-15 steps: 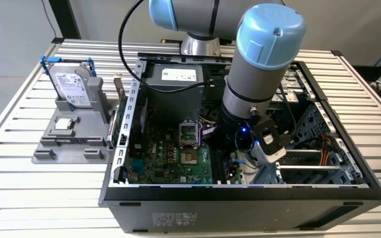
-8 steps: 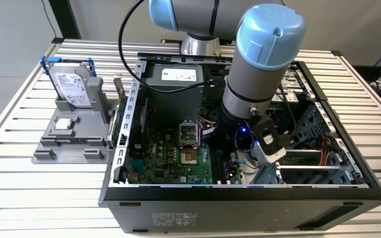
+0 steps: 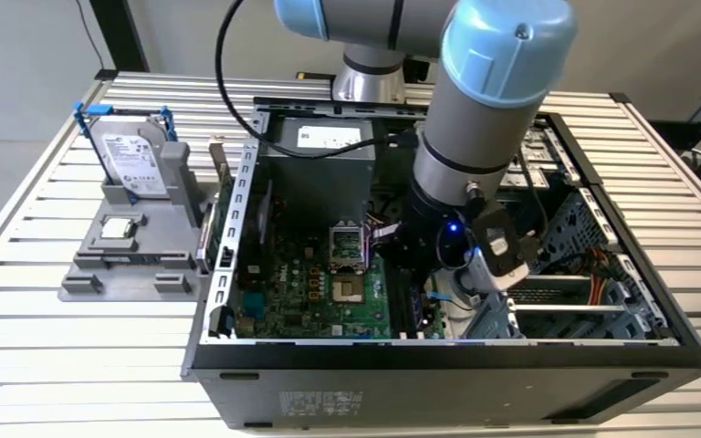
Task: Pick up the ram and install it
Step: 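Press down the ram until it locks into place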
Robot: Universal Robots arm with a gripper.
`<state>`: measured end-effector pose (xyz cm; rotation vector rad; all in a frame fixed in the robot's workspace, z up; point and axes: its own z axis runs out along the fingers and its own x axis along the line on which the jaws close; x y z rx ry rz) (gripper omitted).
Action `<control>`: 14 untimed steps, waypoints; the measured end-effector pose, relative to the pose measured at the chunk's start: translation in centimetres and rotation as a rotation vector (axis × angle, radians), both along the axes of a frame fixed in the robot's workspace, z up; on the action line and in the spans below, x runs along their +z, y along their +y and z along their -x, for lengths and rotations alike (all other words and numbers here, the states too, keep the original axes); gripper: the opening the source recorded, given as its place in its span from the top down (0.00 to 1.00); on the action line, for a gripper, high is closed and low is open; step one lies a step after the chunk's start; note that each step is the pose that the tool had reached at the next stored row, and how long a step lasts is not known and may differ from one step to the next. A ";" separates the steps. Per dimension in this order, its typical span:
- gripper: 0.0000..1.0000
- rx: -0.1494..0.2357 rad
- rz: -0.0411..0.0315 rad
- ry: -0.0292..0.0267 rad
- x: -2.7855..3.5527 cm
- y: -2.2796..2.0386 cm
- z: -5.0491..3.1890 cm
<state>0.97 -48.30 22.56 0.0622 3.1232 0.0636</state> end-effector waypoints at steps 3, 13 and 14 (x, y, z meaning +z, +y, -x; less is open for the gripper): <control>0.00 0.000 0.0003 0.0000 1.40 0.00 0.00; 1.00 0.000 0.0002 0.0000 3.22 0.00 0.00; 1.00 0.000 0.0000 0.0000 3.22 0.00 0.00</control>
